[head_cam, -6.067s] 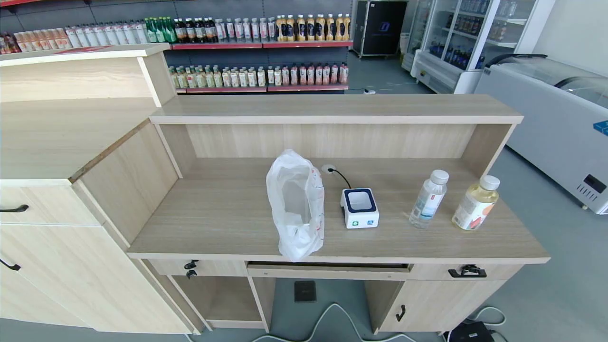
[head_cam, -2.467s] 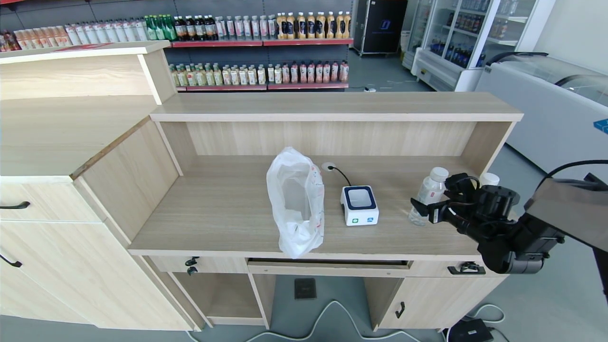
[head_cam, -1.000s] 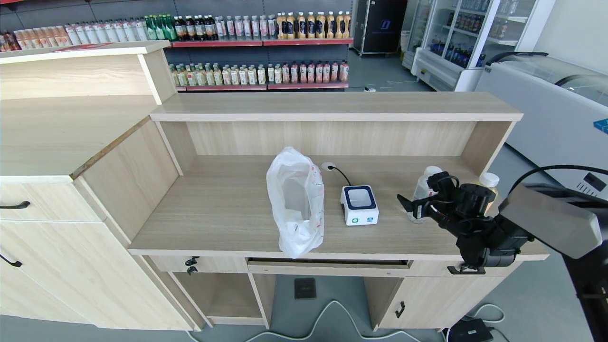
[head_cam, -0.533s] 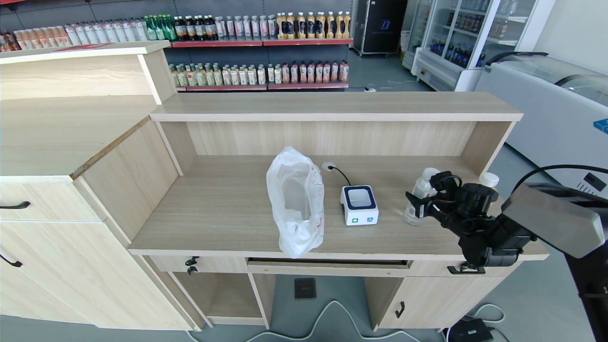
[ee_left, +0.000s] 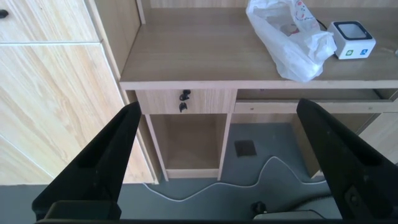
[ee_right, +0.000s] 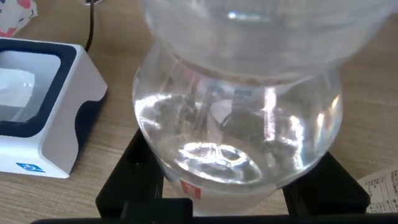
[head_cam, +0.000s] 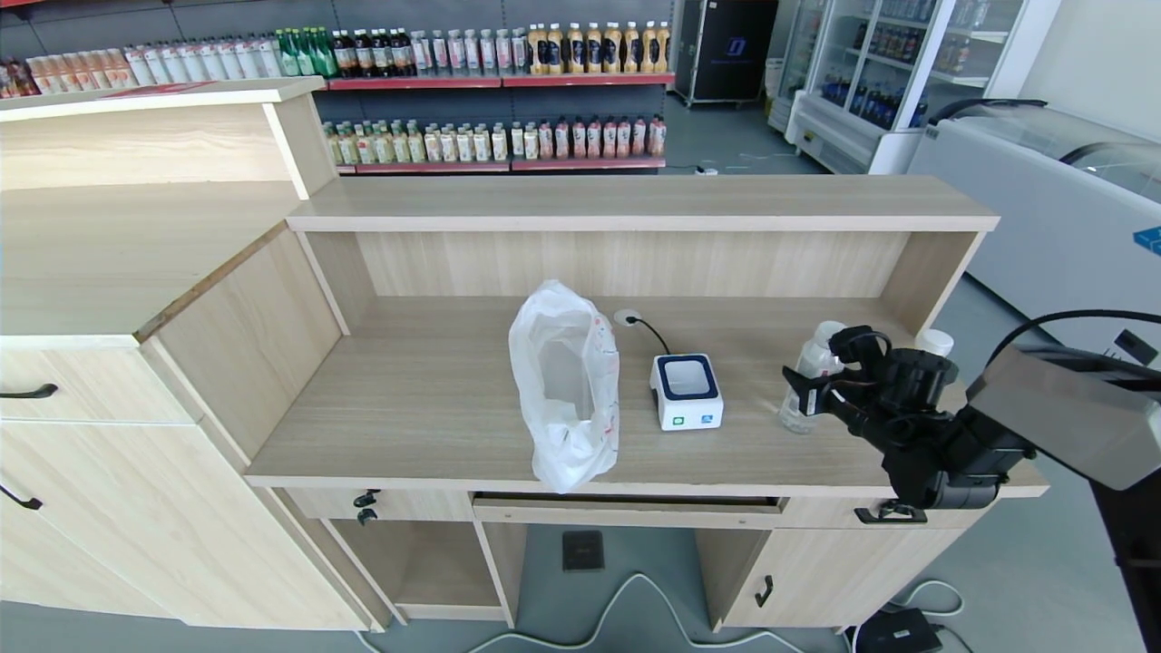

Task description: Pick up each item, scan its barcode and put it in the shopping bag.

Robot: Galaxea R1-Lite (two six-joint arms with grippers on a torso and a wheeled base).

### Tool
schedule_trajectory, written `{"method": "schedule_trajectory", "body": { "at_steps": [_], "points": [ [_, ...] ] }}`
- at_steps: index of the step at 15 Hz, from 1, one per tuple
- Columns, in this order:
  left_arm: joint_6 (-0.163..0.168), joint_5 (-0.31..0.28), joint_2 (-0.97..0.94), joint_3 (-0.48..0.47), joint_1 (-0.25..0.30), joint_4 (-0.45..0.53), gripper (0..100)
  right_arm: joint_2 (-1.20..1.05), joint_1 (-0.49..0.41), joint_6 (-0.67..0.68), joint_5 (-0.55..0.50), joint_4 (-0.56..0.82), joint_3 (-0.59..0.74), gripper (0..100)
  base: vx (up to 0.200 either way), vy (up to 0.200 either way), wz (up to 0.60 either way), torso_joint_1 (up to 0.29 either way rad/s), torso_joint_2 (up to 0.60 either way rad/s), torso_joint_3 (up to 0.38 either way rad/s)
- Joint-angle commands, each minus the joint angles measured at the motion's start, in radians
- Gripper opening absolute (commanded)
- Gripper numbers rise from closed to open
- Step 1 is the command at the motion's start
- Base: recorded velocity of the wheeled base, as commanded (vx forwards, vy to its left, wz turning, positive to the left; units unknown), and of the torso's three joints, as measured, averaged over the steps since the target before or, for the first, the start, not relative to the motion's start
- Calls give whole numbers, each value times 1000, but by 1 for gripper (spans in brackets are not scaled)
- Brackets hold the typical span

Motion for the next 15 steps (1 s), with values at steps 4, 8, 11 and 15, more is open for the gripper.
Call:
{"method": "schedule_trajectory", "body": {
  "at_steps": [4,8,11,15],
  "points": [
    [0,0,2,0,0,-1,100,-267,1,190,3,224,32,0,0,0,0,0,0,0],
    [0,0,2,0,0,-1,100,-609,27,431,77,552,70,0,0,0,0,0,0,0],
    [0,0,2,0,0,1,100,-816,76,527,140,657,140,0,0,0,0,0,0,0],
    [0,0,2,0,0,-1,100,-1023,170,587,193,762,229,0,0,0,0,0,0,0]
  ]
}}
